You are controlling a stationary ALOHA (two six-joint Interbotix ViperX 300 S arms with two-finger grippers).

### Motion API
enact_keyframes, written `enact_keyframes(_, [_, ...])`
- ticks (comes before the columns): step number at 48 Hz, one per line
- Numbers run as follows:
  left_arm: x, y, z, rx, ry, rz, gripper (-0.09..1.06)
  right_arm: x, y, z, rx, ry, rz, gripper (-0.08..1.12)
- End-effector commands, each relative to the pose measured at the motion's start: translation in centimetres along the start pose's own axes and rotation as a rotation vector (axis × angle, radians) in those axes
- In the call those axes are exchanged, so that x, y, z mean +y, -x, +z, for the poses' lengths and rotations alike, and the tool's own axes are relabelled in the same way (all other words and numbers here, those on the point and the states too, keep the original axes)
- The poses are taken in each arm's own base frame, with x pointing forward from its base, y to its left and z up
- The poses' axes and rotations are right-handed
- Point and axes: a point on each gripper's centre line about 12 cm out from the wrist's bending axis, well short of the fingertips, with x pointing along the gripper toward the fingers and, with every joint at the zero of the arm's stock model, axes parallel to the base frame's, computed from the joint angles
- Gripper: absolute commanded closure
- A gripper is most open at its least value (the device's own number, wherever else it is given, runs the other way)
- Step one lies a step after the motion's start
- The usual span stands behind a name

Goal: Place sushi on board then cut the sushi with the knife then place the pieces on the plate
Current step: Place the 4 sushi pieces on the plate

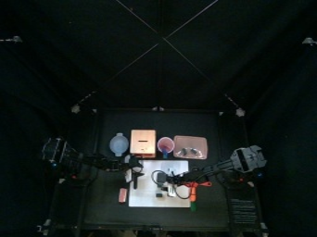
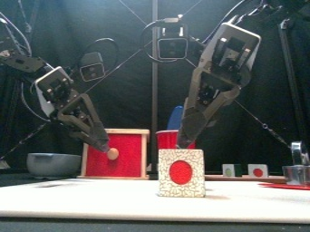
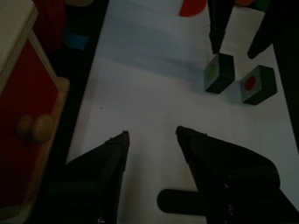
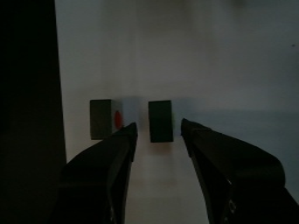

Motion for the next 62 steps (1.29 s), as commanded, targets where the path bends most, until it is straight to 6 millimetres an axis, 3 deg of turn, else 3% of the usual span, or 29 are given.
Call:
enact_keyframes(1, [-0.1, 0.0, 0.7, -0.021, 0.002, -0.002, 0.13, 0.1, 0.0, 1.2, -0.029, 0.0, 0.005, 0.23])
enact_keyframes(9, [-0.1, -0.1, 0.6, -0.02, 0.0, -0.004, 0.13, 0.0, -1.3, 0.8, 0.004, 0.017, -0.01, 0.27])
enact_keyframes(14, [-0.2, -0.1, 0.7, -0.022, 0.0, -0.005, 0.13, -0.1, -1.4, 0.8, 0.017, 0.03, -0.023, 0.37])
enact_keyframes(19, [-0.1, 0.0, 0.7, -0.021, 0.001, -0.004, 0.13, -0.5, -0.6, 0.9, 0.023, 0.023, -0.035, 0.48])
enact_keyframes(23, [-0.1, 0.0, 0.6, -0.019, 0.001, -0.003, 0.13, -1.2, 0.8, 1.0, 0.029, 0.019, -0.055, 0.5])
enact_keyframes(35, [-0.1, 0.0, 0.5, -0.016, 0.001, -0.003, 0.13, -5.1, 6.4, -0.8, 0.038, -0.079, -0.122, 0.49])
enact_keyframes(42, [-0.1, 0.0, 0.5, -0.018, 0.001, -0.003, 0.13, -7.6, 9.0, -3.1, 0.026, -0.163, -0.152, 0.49])
enact_keyframes(50, [0.0, -0.1, 0.6, -0.018, 0.003, -0.001, 0.13, -11.6, 12.0, -5.8, -0.006, -0.264, -0.229, 0.49])
enact_keyframes(62, [0.1, -0.1, 0.7, -0.021, 0.003, 0.002, 0.13, -17.8, 15.0, -7.3, -0.076, -0.381, -0.389, 0.49])
